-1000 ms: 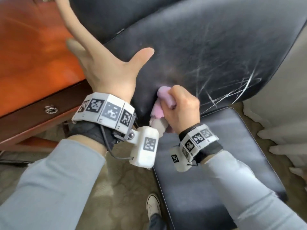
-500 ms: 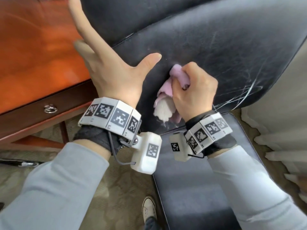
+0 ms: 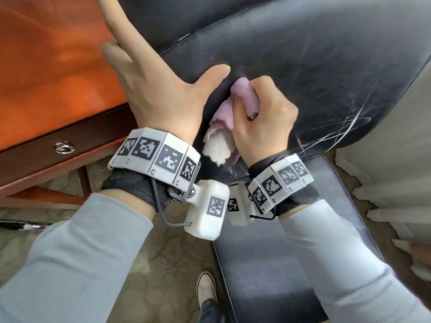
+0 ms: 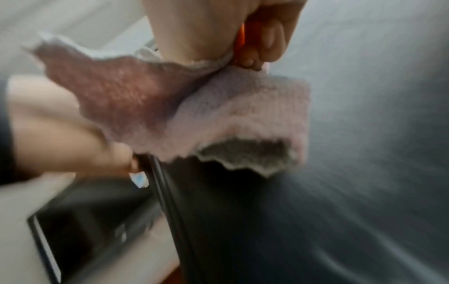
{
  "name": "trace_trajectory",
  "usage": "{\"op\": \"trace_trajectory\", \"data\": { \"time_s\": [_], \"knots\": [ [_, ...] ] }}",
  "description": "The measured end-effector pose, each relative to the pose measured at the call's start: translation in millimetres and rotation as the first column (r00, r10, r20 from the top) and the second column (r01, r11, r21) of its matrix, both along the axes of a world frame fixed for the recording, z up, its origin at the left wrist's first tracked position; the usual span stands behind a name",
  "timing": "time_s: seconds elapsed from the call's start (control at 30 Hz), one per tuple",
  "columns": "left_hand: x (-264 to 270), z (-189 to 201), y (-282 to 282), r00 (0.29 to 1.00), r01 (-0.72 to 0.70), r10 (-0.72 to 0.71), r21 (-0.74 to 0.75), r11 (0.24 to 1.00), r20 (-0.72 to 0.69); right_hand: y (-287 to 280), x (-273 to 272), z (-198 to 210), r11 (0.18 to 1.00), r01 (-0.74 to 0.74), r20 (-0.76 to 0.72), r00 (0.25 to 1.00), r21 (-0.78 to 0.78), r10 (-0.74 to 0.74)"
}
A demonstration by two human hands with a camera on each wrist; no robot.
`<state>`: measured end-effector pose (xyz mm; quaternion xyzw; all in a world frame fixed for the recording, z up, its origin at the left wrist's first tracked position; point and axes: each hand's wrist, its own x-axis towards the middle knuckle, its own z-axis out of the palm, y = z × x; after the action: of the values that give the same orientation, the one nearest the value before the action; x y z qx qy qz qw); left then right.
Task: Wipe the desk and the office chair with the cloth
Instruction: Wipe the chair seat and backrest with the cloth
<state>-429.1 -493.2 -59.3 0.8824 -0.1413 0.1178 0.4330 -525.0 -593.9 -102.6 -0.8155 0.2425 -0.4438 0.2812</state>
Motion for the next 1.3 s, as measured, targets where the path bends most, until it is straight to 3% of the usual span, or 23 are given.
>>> {"op": "trace_trajectory", "data": {
  "time_s": [0.07,0.13,0.2,0.3,0.37,0.43,0.47,0.53,0.6,0.67,0.7,0.77,0.83,0.93,1.07,1.13,1.23,1.3],
  "knots": [
    [2.1,1.5,0.6,1.0,0.0,0.0,0.002,1.0,0.026,15.6,-9.6,-26.6,0.996,-0.08,-0.08,0.993,0.029,0.082],
    [0.1,1.1,1.0,0.999,0.008,-0.008,-0.007,1.0,0.038,24.5,-30.3,-57.9,0.988,-0.152,-0.255,0.955,0.003,0.148],
    [-1.8,-1.1,1.0,0.999,0.008,-0.007,-0.021,1.0,0.047,17.7,-48.9,-68.4,0.991,-0.136,-0.335,0.933,0.01,0.132],
    [-2.3,-3.3,-2.1,0.999,0.02,-0.019,-0.044,0.999,0.039,-18.4,-56.1,-44.1,0.988,0.138,-0.106,0.986,0.076,-0.13],
    [-4.5,-6.5,0.6,0.998,0.041,-0.037,-0.089,0.995,0.044,-44.3,-43.2,-18.2,0.94,0.327,0.076,0.939,0.095,-0.334],
    [-7.5,-14.1,4.7,0.999,0.036,-0.032,-0.174,0.984,0.024,-44.8,-22.6,-6.0,0.929,0.357,0.128,0.921,0.095,-0.367],
    [-8.0,-18.4,7.7,1.0,0.03,-0.03,-0.211,0.977,0.0,-31.1,-14.4,-8.9,0.956,0.286,0.127,0.948,0.065,-0.292],
    [-6.3,-23.6,13.5,0.999,0.015,-0.025,-0.233,0.972,-0.038,12.1,-8.6,-30.5,0.999,0.01,0.051,0.999,-0.045,-0.008],
    [-1.5,-24.3,15.4,0.997,0.019,-0.034,-0.216,0.976,-0.064,49.9,-18.6,-62.0,0.959,-0.281,-0.148,0.951,-0.038,0.273],
    [0.1,-24.1,14.7,0.995,0.058,-0.072,-0.197,0.979,-0.067,49.0,-37.4,-81.2,0.93,-0.365,-0.282,0.898,-0.05,0.338],
    [-0.7,-24.1,13.9,0.994,0.066,-0.082,-0.19,0.98,-0.077,36.0,-42.4,-82.8,0.949,-0.305,-0.281,0.921,-0.084,0.271],
    [-2.6,-26.3,13.3,0.99,0.074,-0.094,-0.19,0.979,-0.1,3.9,-42.9,-66.3,1.0,0.011,-0.133,0.991,-0.026,-0.014],
    [-3.5,-25.1,11.0,0.99,0.072,-0.094,-0.198,0.978,-0.104,-14.2,-28.9,-40.9,0.972,0.228,0.006,0.974,0.051,-0.228],
    [2.7,-21.9,6.4,0.993,0.057,-0.08,-0.231,0.971,-0.09,19.1,-0.3,-27.5,0.997,0.081,0.036,0.996,0.017,-0.082],
    [4.1,-21.1,7.9,0.994,0.051,-0.069,-0.209,0.977,-0.081,39.0,-13.1,-54.0,0.989,-0.142,-0.191,0.973,-0.029,0.134],
    [0.3,-21.1,7.8,0.993,0.059,-0.079,-0.207,0.977,-0.092,8.4,-28.5,-58.1,0.999,-0.042,-0.255,0.966,-0.016,0.037],
    [-1.9,-22.3,3.4,0.99,0.068,-0.093,-0.226,0.972,-0.102,-37.3,-35.4,-47.3,0.926,0.325,-0.112,0.945,0.193,-0.309],
    [-0.8,-24.3,-1.1,0.99,0.073,-0.1,-0.25,0.966,-0.099,-20.1,-23.8,-37.4,0.925,0.305,-0.015,0.951,0.225,-0.31]
  ]
}}
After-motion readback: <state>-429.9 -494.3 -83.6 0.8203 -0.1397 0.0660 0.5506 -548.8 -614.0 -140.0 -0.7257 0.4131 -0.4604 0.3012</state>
